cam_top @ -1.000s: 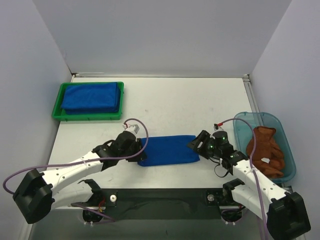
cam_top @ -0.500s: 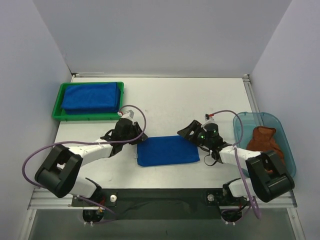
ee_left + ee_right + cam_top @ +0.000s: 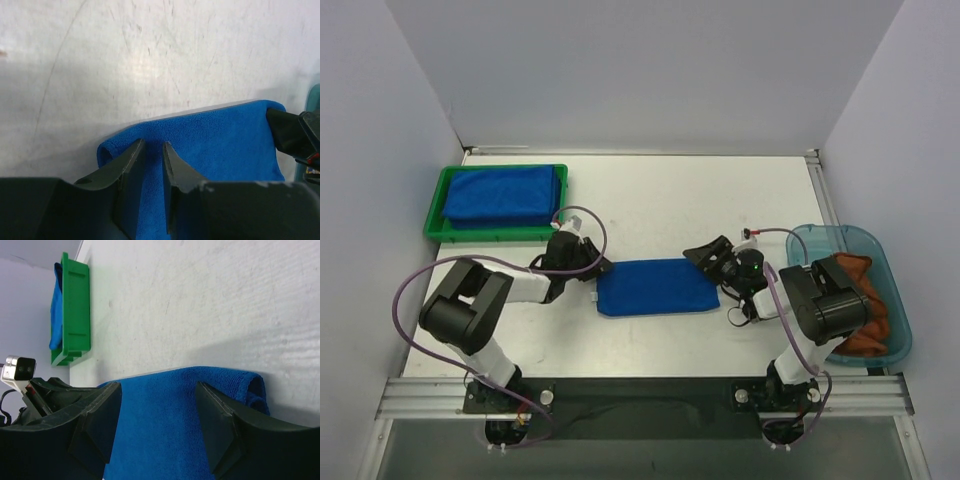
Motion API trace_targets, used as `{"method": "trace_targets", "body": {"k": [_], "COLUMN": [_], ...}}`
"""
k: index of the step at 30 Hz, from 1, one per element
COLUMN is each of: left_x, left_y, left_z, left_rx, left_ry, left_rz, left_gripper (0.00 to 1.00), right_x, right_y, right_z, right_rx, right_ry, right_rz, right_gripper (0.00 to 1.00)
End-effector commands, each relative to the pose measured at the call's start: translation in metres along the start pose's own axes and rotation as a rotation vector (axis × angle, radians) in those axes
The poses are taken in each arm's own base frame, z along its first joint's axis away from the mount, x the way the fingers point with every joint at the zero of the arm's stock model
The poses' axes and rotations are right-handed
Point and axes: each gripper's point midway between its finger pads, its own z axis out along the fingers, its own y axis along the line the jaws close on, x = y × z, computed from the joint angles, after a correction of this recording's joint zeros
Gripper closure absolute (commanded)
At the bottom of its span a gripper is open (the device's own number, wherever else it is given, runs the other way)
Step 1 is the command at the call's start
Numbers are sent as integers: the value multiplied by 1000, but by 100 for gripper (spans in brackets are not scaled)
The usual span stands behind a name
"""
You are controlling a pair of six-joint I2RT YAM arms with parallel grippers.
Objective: Fold and stack the towels
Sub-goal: Fold the towel
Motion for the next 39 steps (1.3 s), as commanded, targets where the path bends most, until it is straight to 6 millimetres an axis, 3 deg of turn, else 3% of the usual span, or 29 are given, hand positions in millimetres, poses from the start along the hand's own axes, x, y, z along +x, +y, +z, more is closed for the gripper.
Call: {"method": "trace_targets", "body": {"k": [1, 5, 8, 9, 11, 13, 15, 18, 21, 22, 23, 28, 29, 30, 34, 37, 38, 39], "left_x": [-24, -55, -66, -62, -59, -46, -20, 14, 46, 46, 57, 76, 78, 81, 81, 60, 60, 54], "left_y": [0, -34, -59, -59, -79, -85, -94, -83, -45, -44, -27, 11, 14, 18, 19, -3, 1, -4], "left_z": [15, 13, -8, -14, -33, -47, -53, -57, -54, -53, -53, -53, -53, -54, -58, -70, -72, -75], "left_rx": [4, 84, 139, 142, 193, 205, 219, 187, 94, 88, 51, -12, -16, -20, -14, 60, 29, 30], "left_ry": [-31, -89, -145, -144, -161, -165, -129, -93, -48, -54, -42, -54, -53, -50, -59, -127, -119, -133], "left_rz": [9, 24, 32, 27, 16, 18, 33, 44, 6, 6, 0, -106, -130, -136, -149, -147, -123, -106], "left_gripper": [68, 67, 67, 67, 67, 67, 67, 67, 69, 71, 73, 78, 79, 79, 79, 77, 76, 75], "right_x": [-8, -26, -34, -35, -32, -27, -23, -5, 14, 12, 19, 27, 19, 27, 27, 24, 34, 25], "right_y": [-30, -3, 25, 35, 41, 44, 46, 32, 5, 6, -5, -28, -14, -24, -15, -5, -15, 0], "right_z": [10, 21, 17, 10, 2, -10, -20, -33, -48, -47, -51, -59, -59, -59, -56, -56, -58, -55], "right_rx": [117, 51, -28, -61, -79, -92, -100, -73, -26, -32, -7, 23, -47, -17, -56, -84, -39, -80], "right_ry": [0, -4, -9, -8, -6, -14, -30, -21, -19, -28, -19, -47, -79, -48, -28, -21, 20, 3], "right_rz": [-27, -49, -53, -55, -41, -40, -51, -48, -35, -39, -31, 22, 34, 55, 57, 33, 38, -6], "right_gripper": [39, 38, 38, 38, 38, 38, 39, 39, 39, 39, 39, 40, 40, 41, 41, 40, 39, 39]}}
